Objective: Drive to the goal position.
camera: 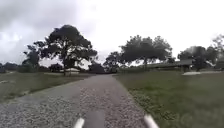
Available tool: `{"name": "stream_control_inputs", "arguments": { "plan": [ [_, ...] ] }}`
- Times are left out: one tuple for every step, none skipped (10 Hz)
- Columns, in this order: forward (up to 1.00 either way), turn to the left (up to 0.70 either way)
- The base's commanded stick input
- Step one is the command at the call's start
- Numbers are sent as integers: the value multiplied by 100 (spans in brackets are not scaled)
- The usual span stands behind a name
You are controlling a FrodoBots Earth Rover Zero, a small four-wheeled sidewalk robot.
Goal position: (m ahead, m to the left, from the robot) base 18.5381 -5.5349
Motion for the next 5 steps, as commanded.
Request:
{"name": "stream_control_inputs", "arguments": {
  "plan": [
    [70,0],
    [70,0],
    [70,0],
    [70,0],
    [70,0]
  ]
}}
